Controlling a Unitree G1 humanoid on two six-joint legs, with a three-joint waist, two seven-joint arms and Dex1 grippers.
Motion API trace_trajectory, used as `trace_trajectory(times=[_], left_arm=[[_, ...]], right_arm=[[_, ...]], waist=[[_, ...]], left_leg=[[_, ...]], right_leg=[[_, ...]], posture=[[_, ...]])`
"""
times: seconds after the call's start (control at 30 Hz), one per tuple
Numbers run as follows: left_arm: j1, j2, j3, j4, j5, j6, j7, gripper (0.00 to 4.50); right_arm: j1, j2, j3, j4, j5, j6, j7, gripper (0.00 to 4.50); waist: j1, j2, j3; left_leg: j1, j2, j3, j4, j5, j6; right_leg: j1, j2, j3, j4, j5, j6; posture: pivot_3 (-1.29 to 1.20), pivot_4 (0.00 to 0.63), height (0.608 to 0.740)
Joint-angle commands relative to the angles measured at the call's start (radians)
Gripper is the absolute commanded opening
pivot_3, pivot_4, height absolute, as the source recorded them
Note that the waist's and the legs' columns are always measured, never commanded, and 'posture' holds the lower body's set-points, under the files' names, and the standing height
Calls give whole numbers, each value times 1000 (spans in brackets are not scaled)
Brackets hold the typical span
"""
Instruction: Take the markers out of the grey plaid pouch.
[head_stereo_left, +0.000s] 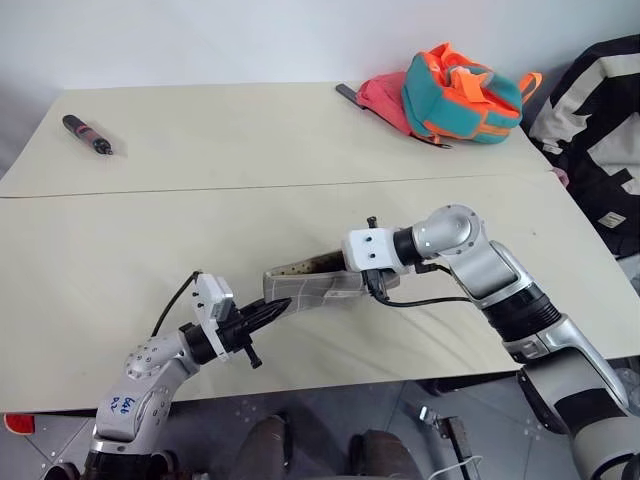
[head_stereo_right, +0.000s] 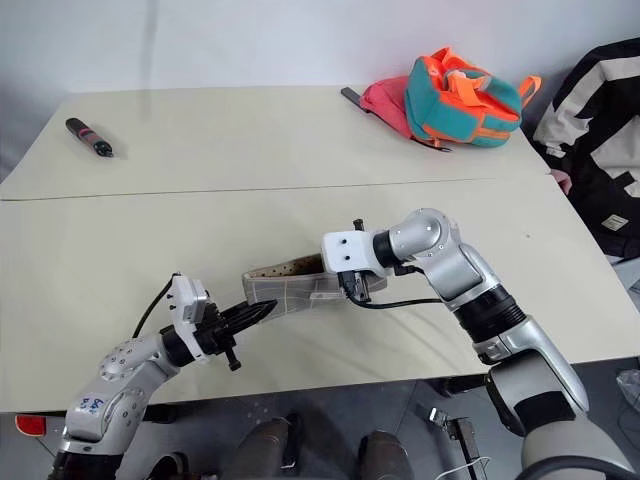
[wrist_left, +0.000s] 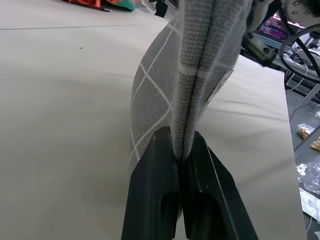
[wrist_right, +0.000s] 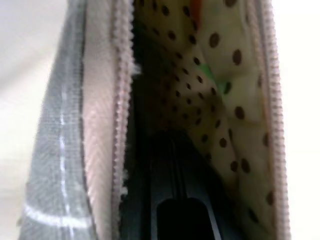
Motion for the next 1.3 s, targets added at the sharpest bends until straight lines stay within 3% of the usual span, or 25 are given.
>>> trace_trajectory(times=[0.03, 0.1, 0.27, 0.67, 0.97, 1.3], left_arm=[[1, -10, -4, -13, 1, -20, -2, 0], [1, -12, -2, -12, -2, -18, -3, 0], [-2, -12, 0, -4, 1, -20, -6, 0], [12, -27, -8, 2, 8, -23, -5, 0], [14, -25, -5, -3, 10, -24, -3, 0], [16, -28, -10, -10, 13, -26, 4, 0]], right_arm=[[-11, 11, 6, 24, -28, 3, -2, 194], [-12, 16, 4, 23, -27, 12, 3, 584], [-6, -9, -7, -18, -27, 31, 31, 2256], [12, 2, -1, -81, -9, 39, 66, 2256], [26, -24, -23, -171, 89, 125, 156, 2256], [44, -5, 45, -83, -48, 33, 81, 2256]], waist=[[0, 0, 0], [0, 0, 0], [0, 0, 0], [1, 0, 0], [1, 0, 0], [0, 0, 0]], left_leg=[[0, 0, 0, 0, 0, 0], [0, 0, 0, 0, 0, 0], [0, 0, 0, 0, 0, 0], [0, 0, 0, 0, 0, 0], [0, 0, 0, 0, 0, 0], [0, 0, 0, 0, 0, 0]], right_leg=[[0, 0, 0, 0, 0, 0], [0, 0, 0, 0, 0, 0], [0, 0, 0, 0, 0, 0], [0, 0, 0, 0, 0, 0], [0, -1, 0, -1, 0, 0], [0, 0, 0, -1, 0, 0]], posture=[[0, 150, 740], [0, 150, 740], [0, 150, 740], [0, 150, 740], [0, 150, 740], [0, 150, 740]])
